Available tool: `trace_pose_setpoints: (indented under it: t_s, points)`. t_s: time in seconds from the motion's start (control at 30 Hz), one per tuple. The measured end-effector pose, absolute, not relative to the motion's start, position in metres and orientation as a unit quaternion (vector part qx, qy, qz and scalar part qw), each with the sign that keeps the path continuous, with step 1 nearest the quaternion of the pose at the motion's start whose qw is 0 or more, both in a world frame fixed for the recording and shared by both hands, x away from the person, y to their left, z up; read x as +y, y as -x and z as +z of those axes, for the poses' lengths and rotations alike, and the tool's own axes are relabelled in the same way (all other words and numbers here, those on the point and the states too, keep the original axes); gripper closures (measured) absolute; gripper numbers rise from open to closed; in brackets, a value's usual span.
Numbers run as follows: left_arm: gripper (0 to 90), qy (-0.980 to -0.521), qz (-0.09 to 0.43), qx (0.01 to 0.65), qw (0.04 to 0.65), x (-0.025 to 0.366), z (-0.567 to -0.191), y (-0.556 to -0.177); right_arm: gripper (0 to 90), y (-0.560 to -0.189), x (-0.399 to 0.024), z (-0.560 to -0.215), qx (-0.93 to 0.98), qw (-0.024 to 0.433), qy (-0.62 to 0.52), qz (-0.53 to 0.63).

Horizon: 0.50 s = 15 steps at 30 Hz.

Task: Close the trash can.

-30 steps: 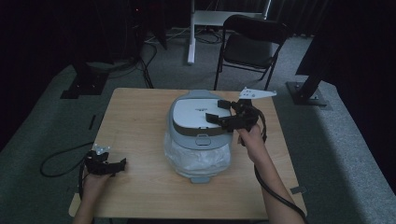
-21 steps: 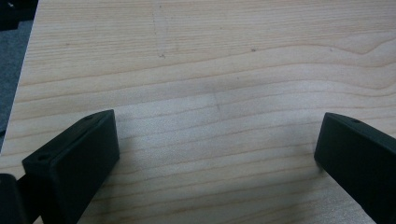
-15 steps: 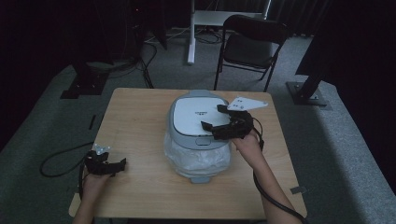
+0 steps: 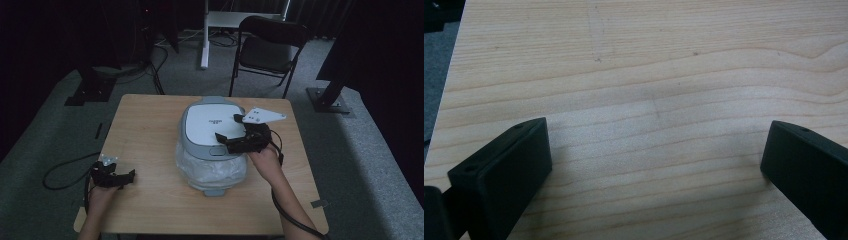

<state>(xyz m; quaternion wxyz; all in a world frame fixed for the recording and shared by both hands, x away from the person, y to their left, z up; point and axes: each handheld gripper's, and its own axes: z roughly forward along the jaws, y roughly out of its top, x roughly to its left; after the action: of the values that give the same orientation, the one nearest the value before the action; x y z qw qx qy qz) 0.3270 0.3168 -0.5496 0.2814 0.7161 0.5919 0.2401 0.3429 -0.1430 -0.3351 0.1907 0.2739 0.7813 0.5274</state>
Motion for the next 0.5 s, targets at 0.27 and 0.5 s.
trace_pose_setpoints:
  t_s: [0.27,0.5]
  points:
    - [0.7,-0.716,0.240,0.592,0.281,0.3167,-0.5496,-0.3270,10.6,-0.3381,-0.1434,-0.3364,0.781,0.192,-0.271,0.529]
    - [0.7,-0.715,0.241,0.593,0.281,0.3166,-0.5496,-0.3269,10.6,-0.3372,-0.1437,-0.3375,0.779,0.195,-0.272,0.530]
